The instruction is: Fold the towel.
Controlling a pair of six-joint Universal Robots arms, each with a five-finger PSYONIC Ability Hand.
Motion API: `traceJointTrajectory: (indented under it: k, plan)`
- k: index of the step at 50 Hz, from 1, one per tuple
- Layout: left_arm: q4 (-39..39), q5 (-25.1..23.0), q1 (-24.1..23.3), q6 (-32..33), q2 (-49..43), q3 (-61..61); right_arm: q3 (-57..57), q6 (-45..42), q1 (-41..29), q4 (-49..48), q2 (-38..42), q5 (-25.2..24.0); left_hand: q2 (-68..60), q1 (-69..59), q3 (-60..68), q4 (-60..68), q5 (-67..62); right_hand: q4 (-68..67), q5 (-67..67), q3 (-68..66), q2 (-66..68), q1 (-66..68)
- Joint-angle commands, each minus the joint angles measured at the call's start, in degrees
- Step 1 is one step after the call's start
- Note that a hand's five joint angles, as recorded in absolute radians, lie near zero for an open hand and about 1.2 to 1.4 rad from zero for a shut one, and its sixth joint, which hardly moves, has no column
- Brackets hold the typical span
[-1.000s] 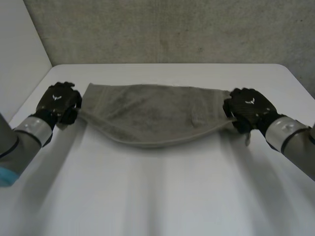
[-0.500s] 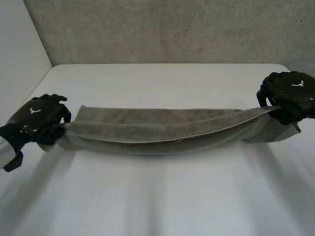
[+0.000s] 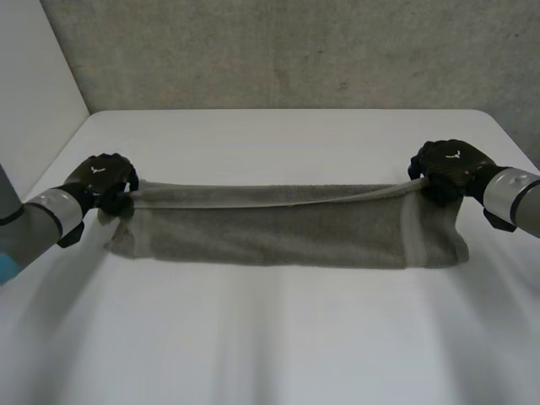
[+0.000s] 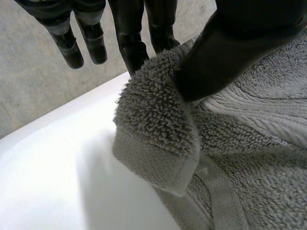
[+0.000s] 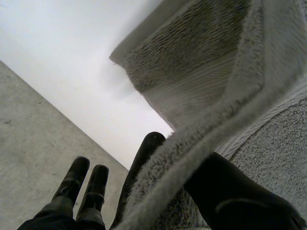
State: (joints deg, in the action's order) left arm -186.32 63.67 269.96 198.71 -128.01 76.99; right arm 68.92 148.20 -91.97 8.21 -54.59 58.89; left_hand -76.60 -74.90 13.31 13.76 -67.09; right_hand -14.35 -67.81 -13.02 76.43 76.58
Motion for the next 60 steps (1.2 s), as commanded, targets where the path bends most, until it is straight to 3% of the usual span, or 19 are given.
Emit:
traceJointTrajectory:
  k: [1, 5, 7, 18, 28, 30, 34, 35, 36, 37, 38, 60]
  plan:
    - [1.31, 0.75, -1.45, -0.87, -4.09, -4.03, -2.74, 0.16, -0.84, -1.18, 3.79, 0.79, 1.08, -0.62, -3.31, -3.76, 1.57, 4.35, -2.19, 3.02, 3.57, 3.42]
    - [1.05, 0.84, -1.80, -0.78, -4.97, -4.48, -4.93, 0.08, -1.28, -1.18, 6.50, 1.40, 11.88, 10.18, -3.31, -3.76, 12.38, 4.35, -2.19, 3.02, 3.57, 3.42]
    - [1.05, 1.02, -2.06, -0.70, -6.02, -5.44, -5.55, 0.16, -1.37, -1.18, 7.21, 1.93, 28.29, 26.59, -3.31, -3.76, 28.78, 4.35, -2.19, 3.02, 3.57, 3.42]
    - [1.05, 3.56, -2.07, -0.61, -7.52, -8.69, -8.18, 0.08, -1.63, -1.97, 10.81, 5.18, 46.19, 44.49, -3.31, -3.76, 46.68, 4.35, -2.19, 3.02, 3.57, 3.42]
    - [0.88, 4.09, -2.33, -0.78, -7.52, -10.54, -8.18, 0.52, -1.63, -6.90, 10.99, 7.82, 48.05, 46.35, -3.31, -3.76, 48.54, 4.35, 3.30, 3.02, -1.92, -2.07]
    - [0.70, 4.27, -2.33, -0.70, -7.61, -10.89, -8.18, 2.09, -1.72, -8.38, 10.73, 8.17, 48.55, 46.85, -3.31, -3.76, 49.05, 4.35, 25.40, 3.02, -24.02, -24.16]
    - [0.35, 4.36, -2.50, -0.61, -9.36, -12.12, -8.18, 4.03, -1.63, -9.62, 10.82, 8.17, 48.89, 47.19, -3.31, -3.76, 49.38, 4.35, 37.95, 3.02, -36.57, -36.72]
    - [0.35, 4.36, -2.51, -0.61, -10.06, -12.65, -8.10, 4.47, -1.63, -10.14, 10.82, 8.17, 48.89, 47.19, -3.31, -3.76, 49.38, 4.35, 48.61, 3.02, -47.23, -47.38]
    - [0.35, 4.36, -2.51, -0.61, -10.07, -12.65, -8.10, 4.47, -1.63, -10.15, 10.82, 8.17, 48.89, 47.19, -3.31, -3.76, 49.38, 4.35, 48.72, 3.02, -47.34, -47.48]
    - [0.35, 4.36, -2.68, -0.69, -10.68, -13.17, -8.10, 4.56, -1.63, -10.58, 10.91, 8.35, 48.72, 47.02, -3.31, -3.76, 49.22, 4.35, 63.04, 3.02, -61.66, -61.81]
    - [0.35, 4.62, -2.85, -0.70, -11.29, -13.88, -8.01, 4.65, -1.63, -11.02, 10.99, 8.35, 48.89, 47.19, -3.31, -3.76, 49.38, 4.35, 67.81, 3.02, -66.43, -66.58]
    - [-1.32, 10.07, -3.74, -0.70, -14.99, -21.35, -6.96, 7.71, -1.72, -18.14, 10.73, 11.69, 48.72, 47.02, -3.31, -3.76, 49.22, 4.35, 67.81, 3.02, -66.43, -66.58]
